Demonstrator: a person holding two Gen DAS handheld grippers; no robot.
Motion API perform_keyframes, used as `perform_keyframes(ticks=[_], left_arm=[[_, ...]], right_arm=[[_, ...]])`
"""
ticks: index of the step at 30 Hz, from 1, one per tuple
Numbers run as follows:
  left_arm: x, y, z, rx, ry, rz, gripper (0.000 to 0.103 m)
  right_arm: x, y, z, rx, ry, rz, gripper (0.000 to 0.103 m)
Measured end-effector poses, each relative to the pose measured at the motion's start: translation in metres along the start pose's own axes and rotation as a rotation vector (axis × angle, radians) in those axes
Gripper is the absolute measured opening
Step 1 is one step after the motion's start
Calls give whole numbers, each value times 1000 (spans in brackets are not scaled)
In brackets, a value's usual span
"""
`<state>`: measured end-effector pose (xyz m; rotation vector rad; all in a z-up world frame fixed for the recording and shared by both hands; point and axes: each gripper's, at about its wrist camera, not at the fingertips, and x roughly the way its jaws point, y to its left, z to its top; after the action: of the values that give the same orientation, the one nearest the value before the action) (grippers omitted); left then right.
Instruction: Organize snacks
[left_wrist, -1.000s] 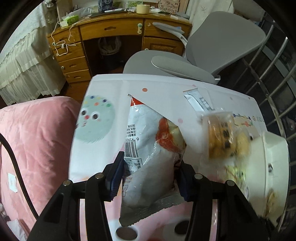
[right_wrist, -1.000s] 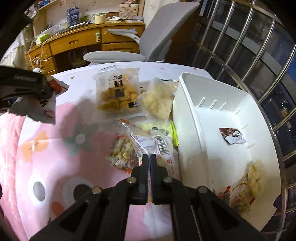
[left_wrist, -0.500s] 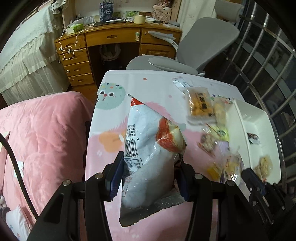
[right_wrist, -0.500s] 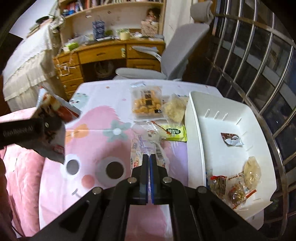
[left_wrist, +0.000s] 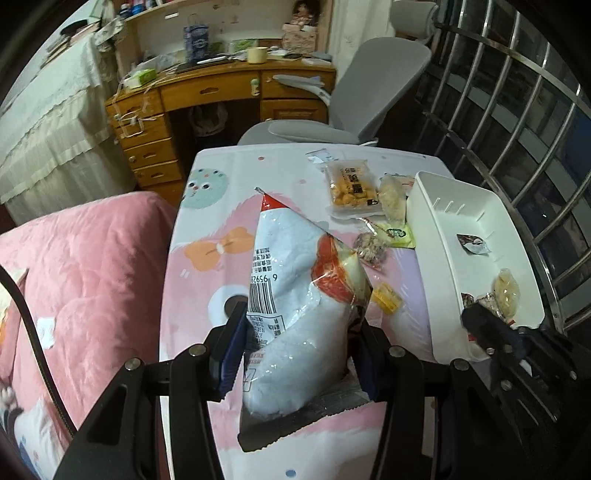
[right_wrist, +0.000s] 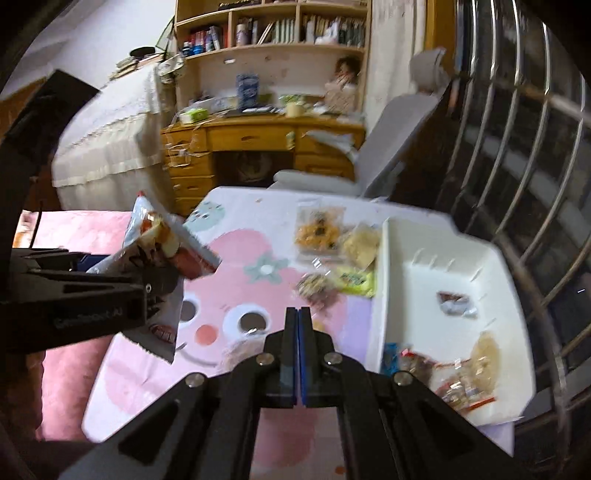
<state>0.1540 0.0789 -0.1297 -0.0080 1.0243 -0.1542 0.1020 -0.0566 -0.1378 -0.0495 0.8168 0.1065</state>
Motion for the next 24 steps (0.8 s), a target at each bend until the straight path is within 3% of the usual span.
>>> perform_keyframes(ticks=[6, 9, 11, 14, 22, 24], left_arm=[[-9, -2, -18, -70, 11, 5, 51], [-12, 4, -21, -89, 3, 4, 51], [-15, 8, -22, -94, -4, 9, 51], [-17, 14, -24, -95, -13, 6, 51], [-13, 40, -23, -83, -2, -4, 51], [-10, 50, -21, -79, 3, -8, 51]], right_arm=[[22, -23, -9, 30, 170, 156, 2], [41, -26, -11, 49, 261, 217, 15], [53, -26, -13, 76, 314, 261, 34], [77, -22, -18, 125, 412, 303, 37], [138, -9, -39, 280, 637, 262, 47], [149, -6, -42, 316, 667, 236, 56]])
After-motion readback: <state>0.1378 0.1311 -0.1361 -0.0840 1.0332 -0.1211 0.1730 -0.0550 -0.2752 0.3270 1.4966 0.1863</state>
